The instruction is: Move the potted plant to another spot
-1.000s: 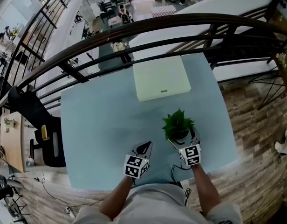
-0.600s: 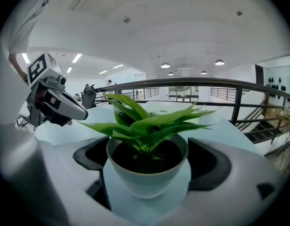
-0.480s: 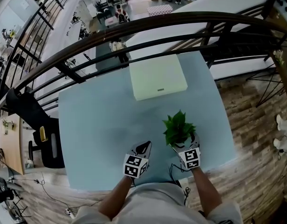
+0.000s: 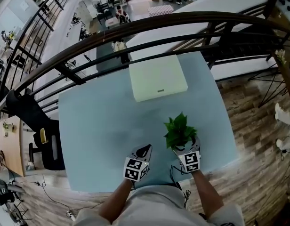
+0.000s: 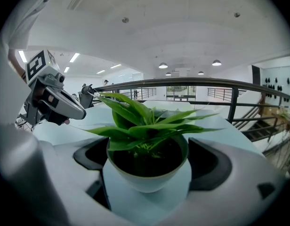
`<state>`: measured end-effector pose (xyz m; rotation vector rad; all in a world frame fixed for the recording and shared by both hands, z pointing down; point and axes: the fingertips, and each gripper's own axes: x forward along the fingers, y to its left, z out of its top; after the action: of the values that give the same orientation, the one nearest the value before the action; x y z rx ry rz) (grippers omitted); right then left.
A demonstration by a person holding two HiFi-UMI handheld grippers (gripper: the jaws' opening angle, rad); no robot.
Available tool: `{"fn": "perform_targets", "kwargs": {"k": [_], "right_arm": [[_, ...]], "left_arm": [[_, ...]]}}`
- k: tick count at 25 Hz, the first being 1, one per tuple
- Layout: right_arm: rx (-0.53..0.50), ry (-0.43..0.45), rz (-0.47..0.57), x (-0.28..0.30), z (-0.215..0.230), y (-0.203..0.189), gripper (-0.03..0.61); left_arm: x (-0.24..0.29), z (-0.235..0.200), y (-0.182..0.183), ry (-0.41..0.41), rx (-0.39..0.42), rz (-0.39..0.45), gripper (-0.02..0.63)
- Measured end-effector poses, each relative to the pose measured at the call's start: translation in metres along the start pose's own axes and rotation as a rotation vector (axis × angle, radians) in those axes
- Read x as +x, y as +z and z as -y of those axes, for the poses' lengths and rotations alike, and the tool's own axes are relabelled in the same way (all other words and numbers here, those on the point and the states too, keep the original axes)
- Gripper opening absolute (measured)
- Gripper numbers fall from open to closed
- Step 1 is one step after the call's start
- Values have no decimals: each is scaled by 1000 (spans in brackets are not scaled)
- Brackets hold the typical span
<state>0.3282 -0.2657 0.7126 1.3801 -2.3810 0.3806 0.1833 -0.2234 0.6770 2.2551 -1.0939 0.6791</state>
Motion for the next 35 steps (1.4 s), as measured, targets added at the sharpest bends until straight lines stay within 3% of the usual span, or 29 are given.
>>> {"fn": "perform_targets", "kwargs": {"k": [18, 26, 35], "right_arm": [[53, -34, -24, -20, -10, -16, 522], [143, -127, -55, -48, -14, -35, 525], [146, -230, -94, -93, -49, -51, 513]], "left_arm": [[-15, 0, -17, -15, -16, -1, 12], [-44, -16, -27, -21, -26, 21, 12], [-61, -14, -47, -105, 10, 2, 12]]}}
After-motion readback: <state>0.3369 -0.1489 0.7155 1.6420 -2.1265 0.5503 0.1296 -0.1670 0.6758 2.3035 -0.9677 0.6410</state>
